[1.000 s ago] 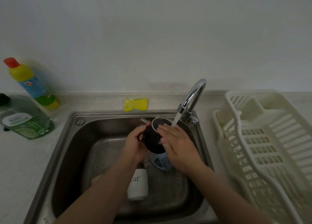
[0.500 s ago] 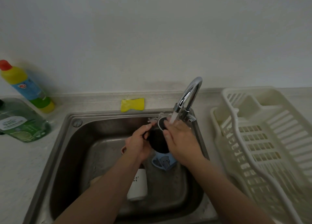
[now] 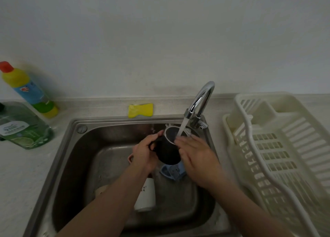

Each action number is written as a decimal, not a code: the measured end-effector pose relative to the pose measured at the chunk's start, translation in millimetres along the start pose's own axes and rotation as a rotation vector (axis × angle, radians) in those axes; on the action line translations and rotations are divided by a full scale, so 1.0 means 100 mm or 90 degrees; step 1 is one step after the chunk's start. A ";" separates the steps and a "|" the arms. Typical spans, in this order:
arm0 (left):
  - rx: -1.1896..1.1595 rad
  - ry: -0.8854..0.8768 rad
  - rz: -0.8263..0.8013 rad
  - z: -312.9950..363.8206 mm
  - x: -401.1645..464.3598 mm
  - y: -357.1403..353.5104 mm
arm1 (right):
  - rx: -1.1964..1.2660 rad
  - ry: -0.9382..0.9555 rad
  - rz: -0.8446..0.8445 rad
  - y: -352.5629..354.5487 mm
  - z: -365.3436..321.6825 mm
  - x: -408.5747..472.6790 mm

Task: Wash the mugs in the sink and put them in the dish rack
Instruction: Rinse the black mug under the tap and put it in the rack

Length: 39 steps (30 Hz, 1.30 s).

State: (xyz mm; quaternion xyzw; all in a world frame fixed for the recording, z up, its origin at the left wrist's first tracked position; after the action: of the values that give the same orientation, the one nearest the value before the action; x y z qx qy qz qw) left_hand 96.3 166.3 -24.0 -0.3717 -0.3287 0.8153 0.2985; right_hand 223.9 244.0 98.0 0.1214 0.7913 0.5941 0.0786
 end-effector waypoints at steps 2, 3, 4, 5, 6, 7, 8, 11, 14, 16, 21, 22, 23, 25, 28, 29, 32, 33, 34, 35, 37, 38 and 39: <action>0.024 0.014 -0.007 -0.03 -0.01 0.00 | 0.014 -0.042 -0.014 0.02 0.15 0.10; 0.025 0.018 -0.008 -0.04 -0.02 -0.04 | 0.032 -0.047 -0.010 0.02 0.12 0.18; 0.009 0.014 -0.013 -0.04 -0.04 -0.11 | 0.049 -0.039 -0.001 0.01 0.04 0.24; -0.010 0.011 -0.013 -0.03 -0.03 -0.15 | 0.064 -0.027 -0.004 -0.01 -0.08 0.25; -0.018 0.007 -0.010 0.00 -0.04 -0.18 | 0.074 -0.009 -0.002 -0.01 -0.18 0.21; -0.018 -0.001 0.001 0.02 -0.04 -0.17 | 0.076 0.016 0.009 0.01 -0.23 0.13; -0.013 -0.008 0.009 0.05 -0.07 -0.16 | 0.070 0.033 0.022 0.03 -0.22 0.04; 0.026 -0.014 0.014 0.06 -0.11 -0.12 | 0.041 -0.020 0.018 0.04 0.01 0.03; 0.004 -0.009 0.002 0.03 -0.09 -0.15 | 0.044 -0.046 0.006 -0.03 -0.07 0.23; -0.011 -0.001 0.002 0.05 -0.07 -0.14 | 0.052 -0.015 -0.002 -0.05 -0.22 0.17; 0.019 -0.015 0.011 0.04 -0.15 -0.08 | 0.029 -0.016 -0.007 0.03 0.04 0.05; 0.021 -0.017 0.019 0.03 -0.15 -0.11 | 0.033 -0.032 -0.001 0.04 0.05 0.14; 0.012 -0.018 0.029 0.03 -0.15 -0.14 | 0.041 -0.043 0.005 0.02 0.01 0.21; 0.002 -0.005 0.035 0.04 -0.14 -0.16 | 0.056 -0.029 0.024 -0.01 -0.17 0.21; 0.023 -0.003 0.022 0.09 -0.15 -0.09 | 0.040 0.029 0.054 0.04 -0.20 -0.02; 0.029 -0.009 0.014 0.10 -0.17 -0.09 | 0.030 0.018 0.051 0.05 -0.12 -0.02; 0.029 0.006 0.007 0.04 -0.19 -0.15 | 0.042 -0.040 0.022 0.05 -0.01 0.17; 0.018 0.007 0.016 0.03 -0.17 -0.17 | 0.057 -0.044 0.020 0.03 -0.07 0.22; 0.009 0.008 0.028 0.04 -0.15 -0.15 | 0.072 -0.035 0.019 0.01 -0.16 0.24; 0.011 0.008 0.042 0.05 -0.13 -0.13 | 0.080 -0.018 0.020 0.01 -0.23 0.20; 0.021 0.011 0.055 0.08 -0.12 -0.05 | 0.057 0.019 0.034 0.04 -0.21 0.05; 0.024 0.010 0.056 0.09 -0.12 -0.03 | 0.040 0.016 0.044 0.05 -0.12 0.00; 0.030 0.002 0.053 0.11 -0.13 -0.03 | 0.032 -0.006 0.040 0.05 -0.02 0.00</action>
State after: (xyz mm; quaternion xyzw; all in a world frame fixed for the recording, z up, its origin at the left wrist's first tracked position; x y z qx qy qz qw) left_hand 95.7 155.4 -10.9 -0.3795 -0.2928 0.8340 0.2735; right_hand 224.1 244.0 103.8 0.1511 0.8013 0.5758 0.0602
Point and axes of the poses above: each hand's wrist, its own x-axis towards the middle knuckle, its own y-axis out of the back of the hand, z = x × y, the point moved 6 cm from there along x, towards the middle knuckle, and after that the axes turned 4 degrees about -z, right-handed, at the moved point
